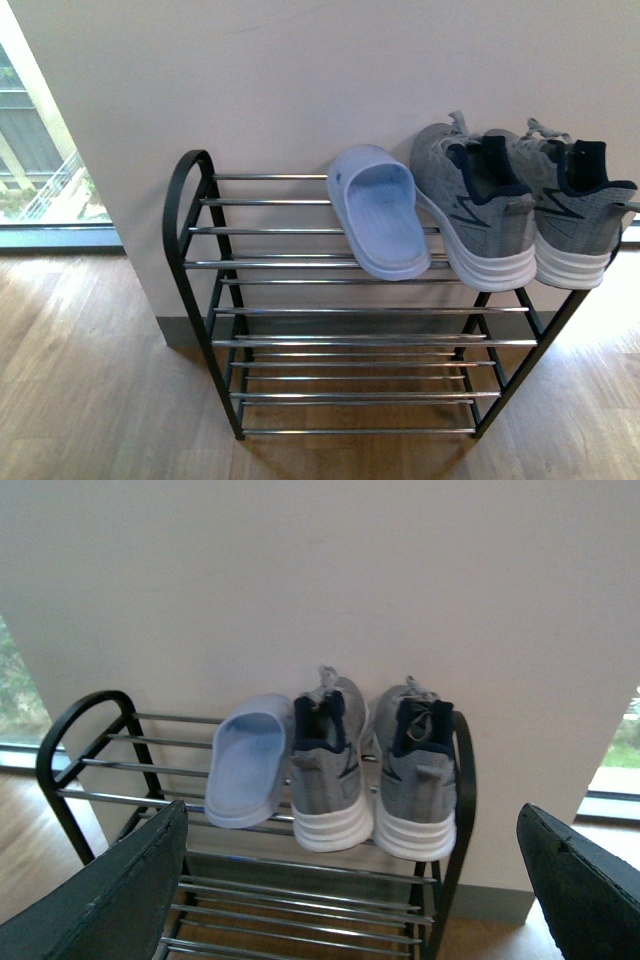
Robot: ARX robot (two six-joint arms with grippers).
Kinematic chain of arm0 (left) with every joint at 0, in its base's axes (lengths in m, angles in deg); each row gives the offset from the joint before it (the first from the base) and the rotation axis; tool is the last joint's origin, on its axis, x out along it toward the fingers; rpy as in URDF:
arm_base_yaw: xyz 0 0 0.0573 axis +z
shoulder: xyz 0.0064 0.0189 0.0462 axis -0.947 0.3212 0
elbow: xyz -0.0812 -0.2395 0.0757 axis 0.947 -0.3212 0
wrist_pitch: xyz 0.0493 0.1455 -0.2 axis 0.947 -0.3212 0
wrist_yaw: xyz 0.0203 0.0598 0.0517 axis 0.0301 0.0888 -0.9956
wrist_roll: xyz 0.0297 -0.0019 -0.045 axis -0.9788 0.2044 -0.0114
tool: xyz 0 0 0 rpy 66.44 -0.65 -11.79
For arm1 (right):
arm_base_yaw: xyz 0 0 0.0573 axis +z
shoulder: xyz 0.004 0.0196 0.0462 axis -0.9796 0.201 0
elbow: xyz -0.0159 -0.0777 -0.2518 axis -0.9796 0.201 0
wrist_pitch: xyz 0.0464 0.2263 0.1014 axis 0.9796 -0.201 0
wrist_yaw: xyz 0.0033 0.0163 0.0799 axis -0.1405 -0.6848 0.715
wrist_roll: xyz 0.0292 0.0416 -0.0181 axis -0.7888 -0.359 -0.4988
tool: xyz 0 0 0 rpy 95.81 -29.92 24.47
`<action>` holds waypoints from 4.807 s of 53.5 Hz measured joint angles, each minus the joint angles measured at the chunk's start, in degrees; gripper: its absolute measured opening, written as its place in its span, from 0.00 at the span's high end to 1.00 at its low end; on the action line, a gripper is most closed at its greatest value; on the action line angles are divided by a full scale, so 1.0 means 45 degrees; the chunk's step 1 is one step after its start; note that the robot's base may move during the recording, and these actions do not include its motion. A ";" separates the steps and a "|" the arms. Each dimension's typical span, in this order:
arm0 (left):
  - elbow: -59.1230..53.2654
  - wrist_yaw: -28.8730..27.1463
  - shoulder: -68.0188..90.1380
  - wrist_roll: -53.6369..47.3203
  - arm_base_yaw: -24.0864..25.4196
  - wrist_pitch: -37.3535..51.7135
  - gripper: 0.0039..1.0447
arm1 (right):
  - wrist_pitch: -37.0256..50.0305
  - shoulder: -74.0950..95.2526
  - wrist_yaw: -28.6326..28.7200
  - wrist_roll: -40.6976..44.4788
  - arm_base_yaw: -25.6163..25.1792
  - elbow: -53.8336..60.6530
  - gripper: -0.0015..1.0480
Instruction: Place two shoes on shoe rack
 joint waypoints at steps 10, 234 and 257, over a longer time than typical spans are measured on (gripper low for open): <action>0.2302 0.2195 0.5076 0.1467 0.0656 0.2215 0.98 | 0.0000 -0.0005 0.0049 0.0000 0.0010 0.0000 0.09; -0.1642 0.2676 0.0821 -0.2045 0.0384 0.7810 0.99 | 0.0000 0.0000 0.0087 0.0000 0.0010 0.0000 0.09; -0.1642 0.2671 -0.1690 -0.2040 0.0384 0.5377 0.99 | -0.0005 0.0000 0.0087 0.0000 0.0010 0.0000 0.09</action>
